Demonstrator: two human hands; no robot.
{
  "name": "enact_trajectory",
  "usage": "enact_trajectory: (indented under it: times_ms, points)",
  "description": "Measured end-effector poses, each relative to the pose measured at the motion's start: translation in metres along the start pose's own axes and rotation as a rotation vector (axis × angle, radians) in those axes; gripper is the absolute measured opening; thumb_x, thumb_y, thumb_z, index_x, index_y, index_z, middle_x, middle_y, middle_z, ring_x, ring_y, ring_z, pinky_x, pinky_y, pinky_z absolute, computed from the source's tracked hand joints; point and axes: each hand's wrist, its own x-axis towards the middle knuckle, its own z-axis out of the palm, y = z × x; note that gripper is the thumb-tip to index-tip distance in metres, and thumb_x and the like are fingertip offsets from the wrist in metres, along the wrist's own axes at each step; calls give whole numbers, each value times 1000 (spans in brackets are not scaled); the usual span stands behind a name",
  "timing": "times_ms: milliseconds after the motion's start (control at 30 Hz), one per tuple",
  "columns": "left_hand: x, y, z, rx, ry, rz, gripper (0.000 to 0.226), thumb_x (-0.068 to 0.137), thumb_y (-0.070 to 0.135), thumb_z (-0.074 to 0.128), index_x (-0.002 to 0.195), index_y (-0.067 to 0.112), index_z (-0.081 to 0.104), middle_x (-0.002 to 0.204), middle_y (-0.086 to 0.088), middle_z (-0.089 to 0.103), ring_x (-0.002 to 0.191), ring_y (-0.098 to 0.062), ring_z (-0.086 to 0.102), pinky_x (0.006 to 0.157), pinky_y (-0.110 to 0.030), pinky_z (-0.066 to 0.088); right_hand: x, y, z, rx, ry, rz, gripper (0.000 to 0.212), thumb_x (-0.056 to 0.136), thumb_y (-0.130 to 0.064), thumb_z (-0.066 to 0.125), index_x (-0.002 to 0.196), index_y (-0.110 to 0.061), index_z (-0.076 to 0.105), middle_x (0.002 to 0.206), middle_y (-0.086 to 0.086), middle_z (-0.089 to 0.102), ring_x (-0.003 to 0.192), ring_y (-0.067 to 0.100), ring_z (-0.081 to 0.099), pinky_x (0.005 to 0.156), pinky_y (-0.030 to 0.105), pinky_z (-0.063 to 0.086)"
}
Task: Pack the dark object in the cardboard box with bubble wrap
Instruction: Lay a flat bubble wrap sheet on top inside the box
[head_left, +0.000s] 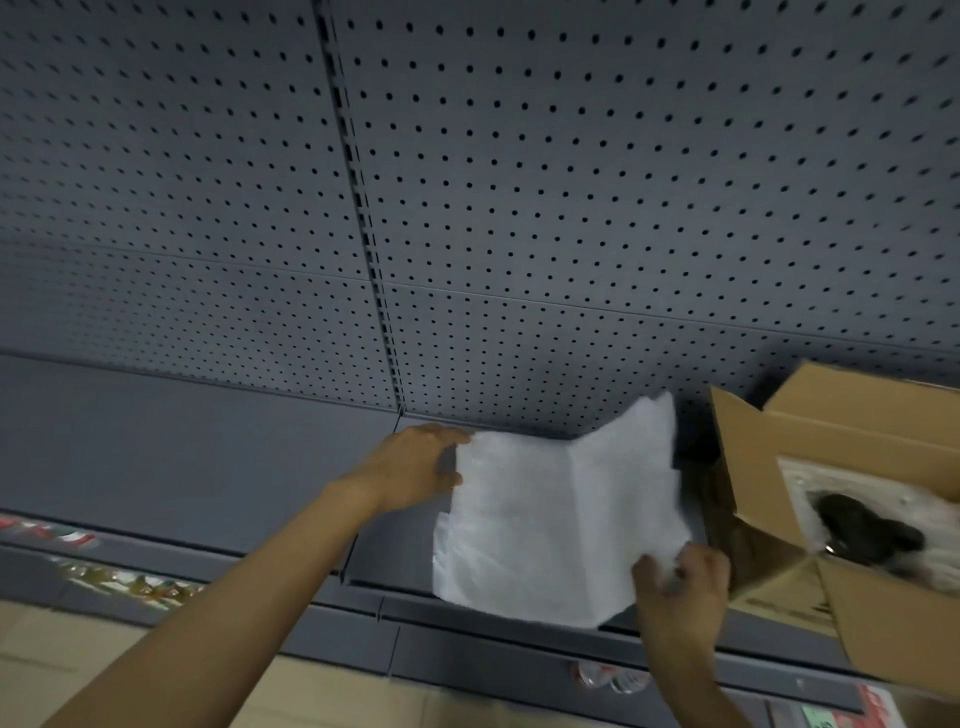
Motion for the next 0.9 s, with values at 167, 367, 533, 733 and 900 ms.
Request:
enact_trajectory:
  times_ms: [167,367,533,733,900]
  points:
    - [4,-8,6,-22,-45,-13,57,93,36,58,145,30,36,153,1,35,135,-18,39,109,-28,32,-43,23,41,-238,-384,-658,65,39,-13,79,101,-22,62,113,6,56,98,25,59,97,26,29]
    - [5,-24,11,-23,-80,-50,54,94,33,57,144,29,39,152,1,37,134,-18,40,109,-27,32,-68,68,85,-698,-724,-588,126,8,-46,87,127,-32,47,136,9,43,123,34,40,108,55,8]
    - [3,-29,15,-38,-109,-60,53,95,30,56,144,29,39,153,1,35,134,-18,41,109,-26,32,-70,80,78,-768,-599,-718,67,88,-18,55,147,-27,24,158,19,13,126,38,43,109,57,19]
    - [3,-26,3,9,-111,-16,52,95,29,56,144,30,39,153,2,36,134,-17,41,110,-28,32,-56,37,60,-365,-459,-920,92,53,-9,81,135,-19,39,143,7,34,128,26,38,105,31,31]
    - [7,9,-63,181,109,96,51,95,38,54,143,26,42,150,3,40,124,-21,53,103,-36,42,-25,-48,-9,-102,-365,-673,41,82,-8,61,117,-27,50,110,-2,47,83,15,54,69,13,42]
